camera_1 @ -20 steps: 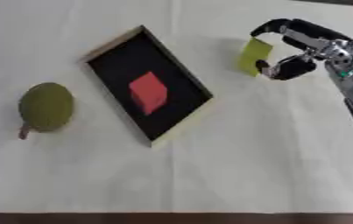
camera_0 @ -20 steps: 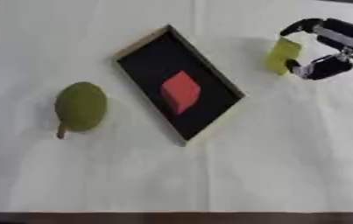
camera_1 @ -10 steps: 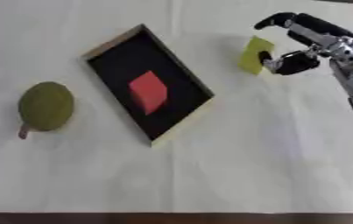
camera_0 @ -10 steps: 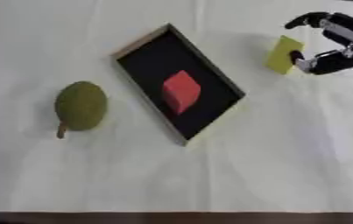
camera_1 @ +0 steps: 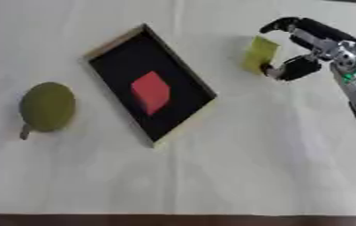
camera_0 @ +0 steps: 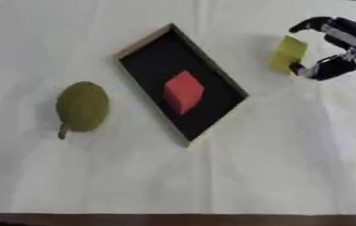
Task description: Pick up objects on the table and place them in the box.
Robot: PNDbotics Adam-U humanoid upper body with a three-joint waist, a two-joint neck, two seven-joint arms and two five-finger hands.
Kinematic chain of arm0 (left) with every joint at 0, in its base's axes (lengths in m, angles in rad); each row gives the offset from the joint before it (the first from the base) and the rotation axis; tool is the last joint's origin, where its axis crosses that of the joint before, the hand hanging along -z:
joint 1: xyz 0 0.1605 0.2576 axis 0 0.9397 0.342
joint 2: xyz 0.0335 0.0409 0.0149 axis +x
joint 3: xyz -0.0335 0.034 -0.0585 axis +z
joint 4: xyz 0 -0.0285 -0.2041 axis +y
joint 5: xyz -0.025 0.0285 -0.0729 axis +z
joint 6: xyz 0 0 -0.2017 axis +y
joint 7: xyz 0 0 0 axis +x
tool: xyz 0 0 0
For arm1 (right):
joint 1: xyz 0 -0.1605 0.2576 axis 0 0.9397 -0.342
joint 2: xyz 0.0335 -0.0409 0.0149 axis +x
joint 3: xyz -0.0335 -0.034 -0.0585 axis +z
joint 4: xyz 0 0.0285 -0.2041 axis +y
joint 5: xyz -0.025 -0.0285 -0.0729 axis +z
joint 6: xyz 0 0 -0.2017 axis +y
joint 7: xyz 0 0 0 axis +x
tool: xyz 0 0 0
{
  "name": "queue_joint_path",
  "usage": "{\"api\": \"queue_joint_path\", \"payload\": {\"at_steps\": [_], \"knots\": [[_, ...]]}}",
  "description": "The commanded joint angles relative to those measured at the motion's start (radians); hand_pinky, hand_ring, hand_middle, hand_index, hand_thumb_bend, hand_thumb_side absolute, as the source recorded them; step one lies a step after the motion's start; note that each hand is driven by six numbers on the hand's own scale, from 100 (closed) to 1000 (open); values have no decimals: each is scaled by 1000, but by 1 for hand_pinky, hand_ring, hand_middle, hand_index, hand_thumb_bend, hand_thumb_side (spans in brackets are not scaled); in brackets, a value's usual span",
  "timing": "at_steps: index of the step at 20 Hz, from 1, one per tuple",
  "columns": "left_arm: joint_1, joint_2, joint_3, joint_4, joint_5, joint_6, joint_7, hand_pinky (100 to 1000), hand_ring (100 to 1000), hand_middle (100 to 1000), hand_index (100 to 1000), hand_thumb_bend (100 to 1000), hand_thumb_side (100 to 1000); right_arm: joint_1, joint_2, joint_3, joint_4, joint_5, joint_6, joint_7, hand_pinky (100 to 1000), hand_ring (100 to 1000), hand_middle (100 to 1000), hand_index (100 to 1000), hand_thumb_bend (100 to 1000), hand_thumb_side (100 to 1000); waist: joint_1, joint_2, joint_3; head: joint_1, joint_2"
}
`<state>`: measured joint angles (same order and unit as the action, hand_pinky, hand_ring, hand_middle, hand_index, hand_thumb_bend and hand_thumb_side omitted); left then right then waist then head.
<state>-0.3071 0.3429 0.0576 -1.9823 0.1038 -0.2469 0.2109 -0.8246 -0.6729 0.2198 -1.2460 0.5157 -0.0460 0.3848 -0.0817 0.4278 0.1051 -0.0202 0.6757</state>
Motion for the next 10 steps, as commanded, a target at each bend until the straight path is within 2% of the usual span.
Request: {"api": "queue_joint_path", "payload": {"at_steps": [1,10], "knots": [[-7,10,2,-18,1,-1,-6,733,719,767,798,100,544,-19,-20,-16,6,8,1,2,1000,997,907,917,249,100,3,-18,0,-1,-4],[-5,8,2,-18,1,1,-10,733,720,768,797,100,548,-26,-8,-26,42,20,16,-2,1000,999,908,919,197,100,3,-17,1,-1,-10]]}}
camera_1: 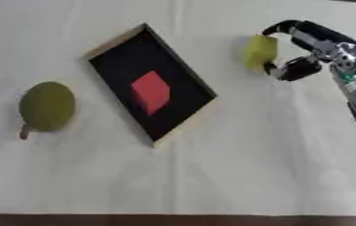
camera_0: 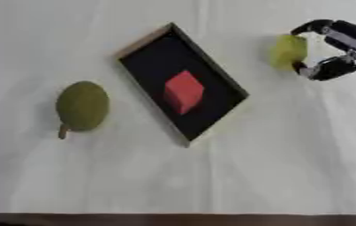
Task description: Pick up objects on the table and place them in the box.
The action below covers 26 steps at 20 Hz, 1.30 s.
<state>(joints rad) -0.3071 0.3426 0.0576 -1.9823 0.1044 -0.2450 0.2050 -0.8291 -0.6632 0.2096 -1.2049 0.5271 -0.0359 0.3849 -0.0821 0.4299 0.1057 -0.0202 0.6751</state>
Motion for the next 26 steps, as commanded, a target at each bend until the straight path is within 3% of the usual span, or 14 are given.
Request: {"api": "queue_joint_path", "payload": {"at_steps": [1,6,12,16,21,26], "knots": [[-6,8,2,-18,0,-1,-5,733,720,768,797,100,548,-23,-17,-16,5,9,6,-1,1000,999,908,919,194,100,3,-18,1,-2,-10],[-5,8,2,-18,0,0,-7,732,719,767,796,100,550,-25,-10,-12,19,3,7,23,1000,1000,902,911,148,176,3,-16,2,-2,-10],[-6,7,2,-18,1,2,-8,731,719,768,796,100,554,-27,-6,-16,20,-30,17,41,1000,993,843,862,100,202,2,-14,2,-1,-10],[-6,7,2,-18,1,5,-8,731,719,769,796,100,556,-26,-6,-18,13,-52,30,41,1000,980,778,812,100,190,3,-15,1,-1,-10],[-5,6,2,-18,1,8,-9,731,720,769,796,100,559,-26,-6,-25,-5,-92,44,46,996,927,607,684,100,100,4,-16,-1,-2,-9],[-4,6,3,-18,1,7,-9,732,720,770,796,100,559,-26,-12,-33,-53,-125,60,30,973,861,559,633,100,100,6,-19,-2,-2,-8]]}}
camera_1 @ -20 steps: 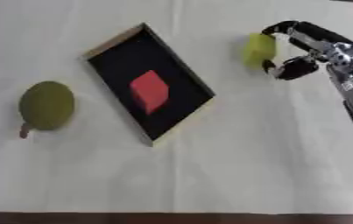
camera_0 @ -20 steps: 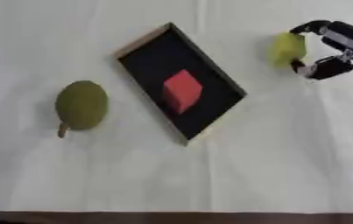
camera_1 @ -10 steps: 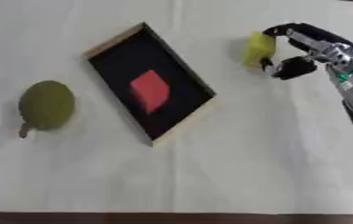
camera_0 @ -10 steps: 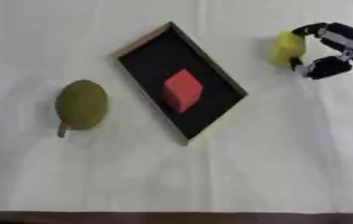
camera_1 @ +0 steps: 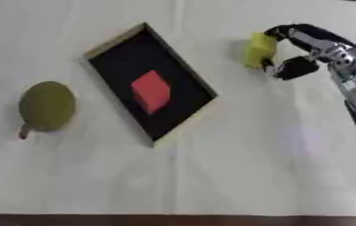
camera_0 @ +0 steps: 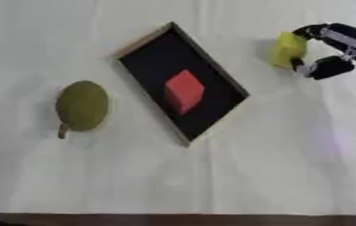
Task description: Pick up objects on the table and place them in the box.
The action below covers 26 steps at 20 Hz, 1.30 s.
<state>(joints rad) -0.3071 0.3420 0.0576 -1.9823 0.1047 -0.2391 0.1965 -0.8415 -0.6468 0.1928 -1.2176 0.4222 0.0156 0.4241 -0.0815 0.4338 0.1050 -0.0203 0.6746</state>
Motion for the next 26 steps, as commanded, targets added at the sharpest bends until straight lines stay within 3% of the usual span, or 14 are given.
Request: {"api": "queue_joint_path", "payload": {"at_steps": [1,3,4,5,10,14,20,26], "knots": [[-4,7,4,-18,1,1,0,732,720,770,796,100,558,-14,-31,-18,-57,-27,9,-14,970,849,553,627,100,100,6,-23,-2,-2,-8],[-4,7,4,-18,1,1,0,732,721,770,796,100,558,-14,-36,-20,-101,-44,8,-20,963,823,547,622,100,100,7,-24,-2,-4,-6],[-4,7,4,-18,1,1,1,732,721,770,796,100,558,-14,-39,-18,-127,-55,6,-19,961,817,547,621,100,302,7,-25,-3,-5,-5],[-4,8,4,-18,1,0,1,732,721,771,796,100,558,-17,-44,-14,-157,-65,2,-15,959,809,545,620,100,100,6,-26,-3,-7,-4],[-6,11,0,-18,2,-1,-4,733,722,771,796,100,555,-47,-54,28,-283,-110,-14,42,946,780,547,622,100,100,7,-33,-2,-15,2],[-8,13,-2,-18,4,-2,-7,733,722,771,796,100,552,-98,-15,70,-324,-130,-24,103,941,770,546,622,100,100,8,-42,2,-25,4],[-13,15,-3,-18,8,-6,-7,733,722,771,796,100,548,-171,100,126,-308,-108,-42,169,933,755,545,621,100,100,7,-51,12,-37,5],[-21,27,-4,-18,10,-16,-3,733,723,770,797,100,542,-211,221,164,-229,2,-77,158,916,730,540,615,100,100,11,-53,20,-53,6]]}}
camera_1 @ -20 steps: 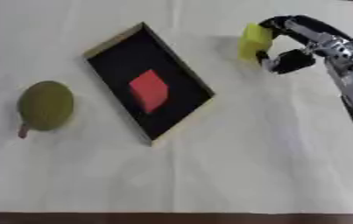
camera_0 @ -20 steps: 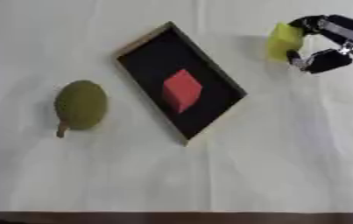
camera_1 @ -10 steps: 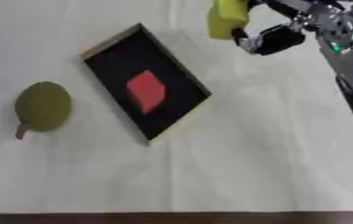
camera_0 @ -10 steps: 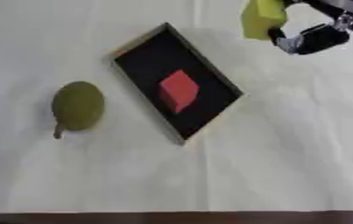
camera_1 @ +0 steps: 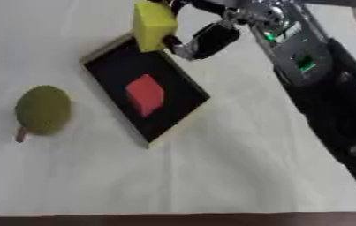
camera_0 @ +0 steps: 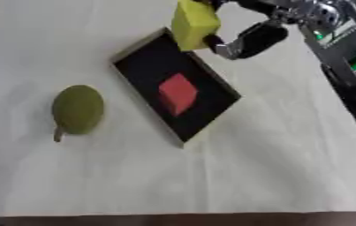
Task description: Pick up objects on the table and place them in the box.
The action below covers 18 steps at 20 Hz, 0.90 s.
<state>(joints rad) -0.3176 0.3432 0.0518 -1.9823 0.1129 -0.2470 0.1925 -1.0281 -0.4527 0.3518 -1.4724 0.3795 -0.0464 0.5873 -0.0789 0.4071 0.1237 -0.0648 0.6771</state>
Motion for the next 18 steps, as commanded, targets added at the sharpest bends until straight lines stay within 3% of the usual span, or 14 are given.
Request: {"api": "queue_joint_path", "payload": {"at_steps": [1,8,14,18], "knots": [[-11,27,2,-18,2,-11,2,733,723,770,797,100,542,-27,45,9,46,65,-20,-11,914,728,539,613,100,100,9,-26,2,-11,3],[-16,26,-4,-18,4,-17,-1,733,723,771,796,100,544,-42,161,0,200,207,-52,-88,908,719,531,605,100,100,13,-18,12,-29,-2],[-16,22,-6,-18,3,-14,-6,732,724,772,797,100,550,-45,204,-23,302,312,-78,-162,909,736,550,627,100,100,11,-10,18,-35,-10],[-15,19,-5,-18,3,-10,-7,732,725,773,797,100,552,-39,214,-12,318,343,-123,-146,938,823,680,815,100,100,10,-7,18,-34,-8]]}}
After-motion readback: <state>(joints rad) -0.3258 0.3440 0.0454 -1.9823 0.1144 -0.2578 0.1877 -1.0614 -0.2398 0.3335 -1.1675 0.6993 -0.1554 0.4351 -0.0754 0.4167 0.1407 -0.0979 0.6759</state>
